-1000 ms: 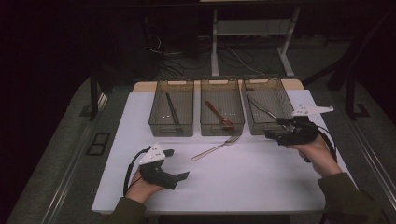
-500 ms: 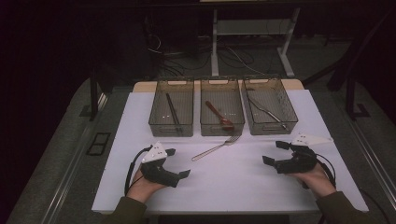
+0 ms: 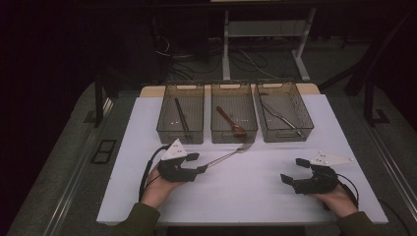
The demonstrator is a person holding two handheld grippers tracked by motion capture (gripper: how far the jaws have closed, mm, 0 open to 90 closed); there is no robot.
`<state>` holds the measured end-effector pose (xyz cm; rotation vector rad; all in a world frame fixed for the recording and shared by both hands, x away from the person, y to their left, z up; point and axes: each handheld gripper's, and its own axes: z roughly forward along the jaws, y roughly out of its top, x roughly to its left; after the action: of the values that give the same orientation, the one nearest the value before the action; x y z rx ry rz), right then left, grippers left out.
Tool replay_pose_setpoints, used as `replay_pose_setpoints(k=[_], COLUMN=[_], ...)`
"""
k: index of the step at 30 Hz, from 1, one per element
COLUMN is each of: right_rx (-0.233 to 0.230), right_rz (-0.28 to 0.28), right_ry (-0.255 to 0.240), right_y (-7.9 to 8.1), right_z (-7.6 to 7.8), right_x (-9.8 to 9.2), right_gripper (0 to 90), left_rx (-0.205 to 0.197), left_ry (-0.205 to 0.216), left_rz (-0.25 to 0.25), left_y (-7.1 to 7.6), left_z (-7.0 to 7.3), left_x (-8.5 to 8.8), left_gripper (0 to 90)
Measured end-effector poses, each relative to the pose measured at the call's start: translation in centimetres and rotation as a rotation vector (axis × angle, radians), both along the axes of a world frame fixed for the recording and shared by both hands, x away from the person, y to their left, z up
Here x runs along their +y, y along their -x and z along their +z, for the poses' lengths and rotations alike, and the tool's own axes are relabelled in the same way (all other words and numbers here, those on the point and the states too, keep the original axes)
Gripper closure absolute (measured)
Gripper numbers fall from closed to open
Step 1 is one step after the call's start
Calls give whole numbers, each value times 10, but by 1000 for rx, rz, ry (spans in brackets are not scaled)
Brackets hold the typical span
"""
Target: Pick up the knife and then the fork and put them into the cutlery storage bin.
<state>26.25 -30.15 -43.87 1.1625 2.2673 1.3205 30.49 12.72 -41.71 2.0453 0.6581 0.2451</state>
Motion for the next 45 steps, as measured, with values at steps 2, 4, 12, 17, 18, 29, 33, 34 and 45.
replay_pose_setpoints(k=[2,4,12,17,18,29,33,34,45], right_rx=[6,5,15,18,18,15,15,14,13], right_rz=[-2,3,10,10,12,16,14,13,6], right_ry=[6,8,23,22,22,25,26,27,29], right_y=[0,-1,-2,-2,-1,-1,-1,-1,-2], right_z=[-1,-2,-4,-5,-5,-5,-5,-5,-5], right_x=[0,0,2,0,0,-1,-1,-1,-2], right_gripper=[115,115,115,114,114,115,115,115,115], left_rx=[9,18,53,84,86,97,95,89,76], left_ry=[-4,-17,-64,-86,-98,-155,-152,-156,-167], left_rz=[-14,-29,-66,-81,-85,-97,-90,-91,-97], left_y=[-7,-14,-45,-58,-60,-68,-69,-68,-65], left_z=[-2,-5,-17,-24,-25,-35,-37,-37,-32], left_x=[-8,-16,-49,-68,-72,-87,-87,-87,-87], left_gripper=[493,531,643,690,699,770,819,821,841])
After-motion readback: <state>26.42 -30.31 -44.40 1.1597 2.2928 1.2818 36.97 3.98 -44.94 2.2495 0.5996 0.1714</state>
